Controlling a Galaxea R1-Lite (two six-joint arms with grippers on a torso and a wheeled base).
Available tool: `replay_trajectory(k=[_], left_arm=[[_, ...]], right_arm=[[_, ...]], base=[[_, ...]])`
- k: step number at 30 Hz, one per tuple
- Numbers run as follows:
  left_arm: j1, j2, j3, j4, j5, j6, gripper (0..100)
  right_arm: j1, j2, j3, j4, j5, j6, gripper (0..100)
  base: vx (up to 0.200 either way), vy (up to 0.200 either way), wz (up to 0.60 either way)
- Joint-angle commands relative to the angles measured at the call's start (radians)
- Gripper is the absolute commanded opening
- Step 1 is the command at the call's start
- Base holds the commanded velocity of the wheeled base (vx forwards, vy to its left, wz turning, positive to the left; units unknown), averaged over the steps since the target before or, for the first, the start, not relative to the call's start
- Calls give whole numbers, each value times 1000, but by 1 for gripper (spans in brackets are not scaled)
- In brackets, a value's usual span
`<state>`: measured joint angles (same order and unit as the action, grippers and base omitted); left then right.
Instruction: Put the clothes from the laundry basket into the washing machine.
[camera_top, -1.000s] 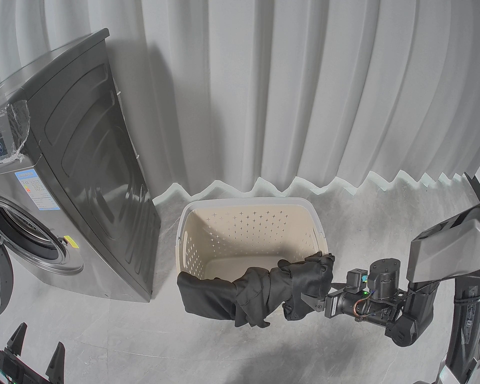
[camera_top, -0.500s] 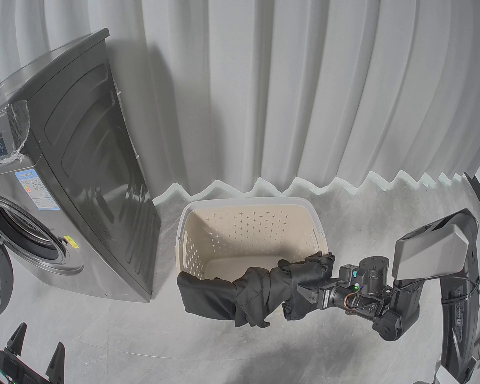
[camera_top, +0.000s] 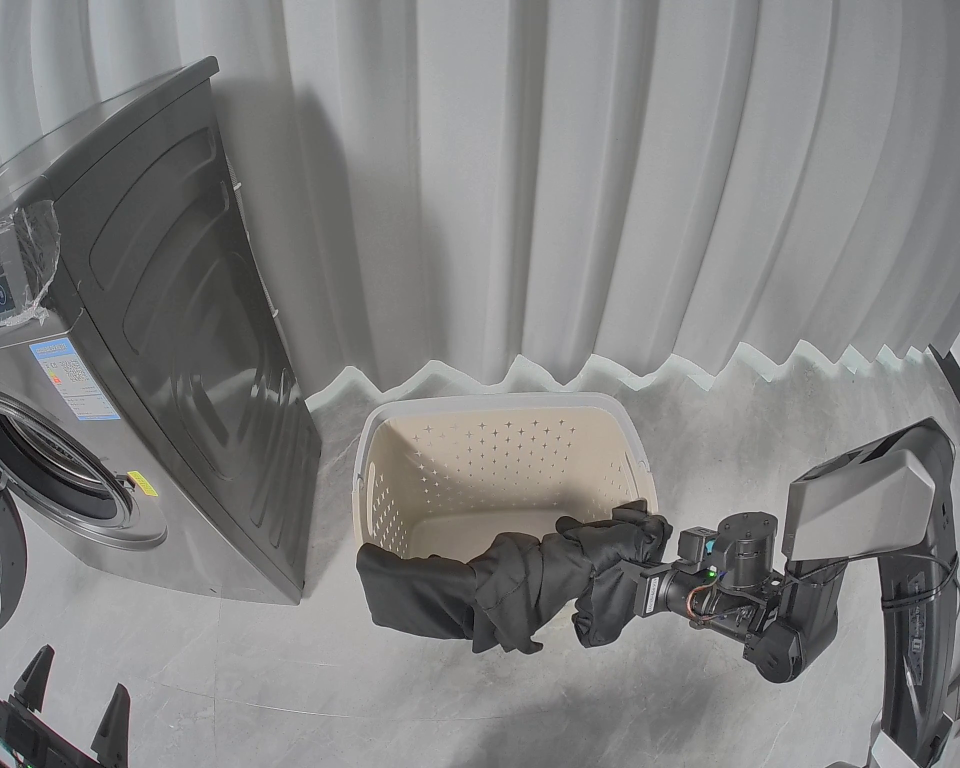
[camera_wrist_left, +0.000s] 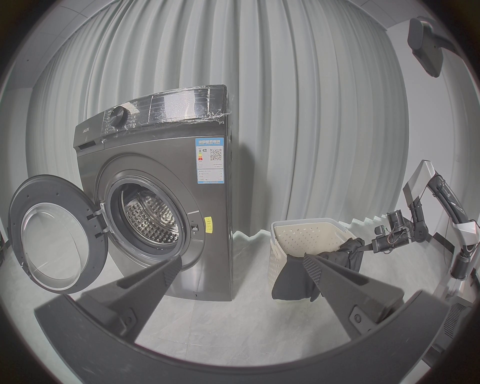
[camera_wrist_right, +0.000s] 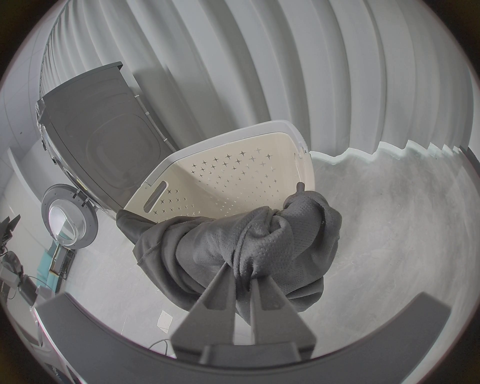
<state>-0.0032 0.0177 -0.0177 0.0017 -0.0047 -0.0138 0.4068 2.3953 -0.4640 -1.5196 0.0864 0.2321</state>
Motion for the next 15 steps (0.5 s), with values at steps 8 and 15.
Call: replay_trajectory(k=[8,15], left_arm=[[0,-18,18,0,0,0,100],[0,-18,18,0,0,0,100]], right_arm=[[38,-186,120,-22,1,0,0],[99,-360,206,-21,-7,0,0]], base=[[0,0,0],[0,0,0]])
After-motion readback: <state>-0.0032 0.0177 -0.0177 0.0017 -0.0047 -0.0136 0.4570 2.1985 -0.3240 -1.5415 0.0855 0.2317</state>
